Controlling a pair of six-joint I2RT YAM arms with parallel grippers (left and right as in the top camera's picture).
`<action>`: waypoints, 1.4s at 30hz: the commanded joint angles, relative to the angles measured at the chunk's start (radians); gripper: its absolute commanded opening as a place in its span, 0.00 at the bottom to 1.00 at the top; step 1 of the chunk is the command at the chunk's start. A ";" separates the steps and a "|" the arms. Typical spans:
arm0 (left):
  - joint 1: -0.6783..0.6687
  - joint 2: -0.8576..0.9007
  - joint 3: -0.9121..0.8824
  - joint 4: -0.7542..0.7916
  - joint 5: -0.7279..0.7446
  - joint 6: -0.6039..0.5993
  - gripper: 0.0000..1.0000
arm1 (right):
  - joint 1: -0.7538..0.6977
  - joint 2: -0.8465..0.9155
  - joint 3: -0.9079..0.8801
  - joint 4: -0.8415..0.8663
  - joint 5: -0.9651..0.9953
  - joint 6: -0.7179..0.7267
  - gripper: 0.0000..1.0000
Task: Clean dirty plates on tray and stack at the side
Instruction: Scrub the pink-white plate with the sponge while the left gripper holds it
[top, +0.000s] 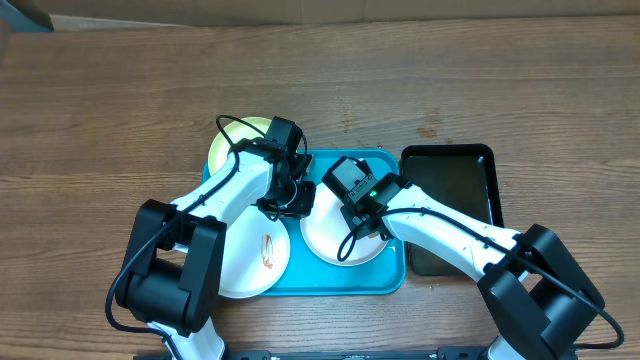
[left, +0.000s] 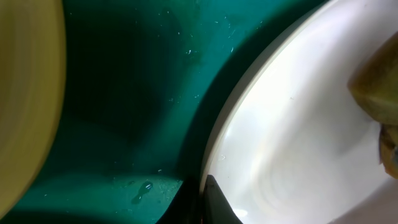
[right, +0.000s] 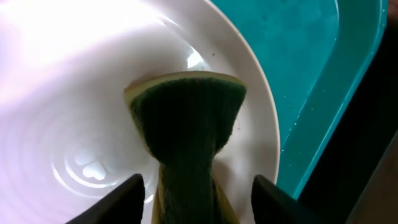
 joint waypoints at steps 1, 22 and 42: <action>-0.008 0.016 -0.005 -0.002 0.004 0.013 0.04 | -0.003 -0.003 -0.010 0.006 0.015 0.008 0.52; -0.008 0.016 -0.005 -0.003 0.003 0.013 0.04 | -0.155 -0.001 -0.093 0.072 -0.346 0.166 0.04; -0.008 0.016 -0.005 -0.004 0.004 0.013 0.04 | -0.228 -0.010 -0.104 0.177 -0.816 0.067 0.04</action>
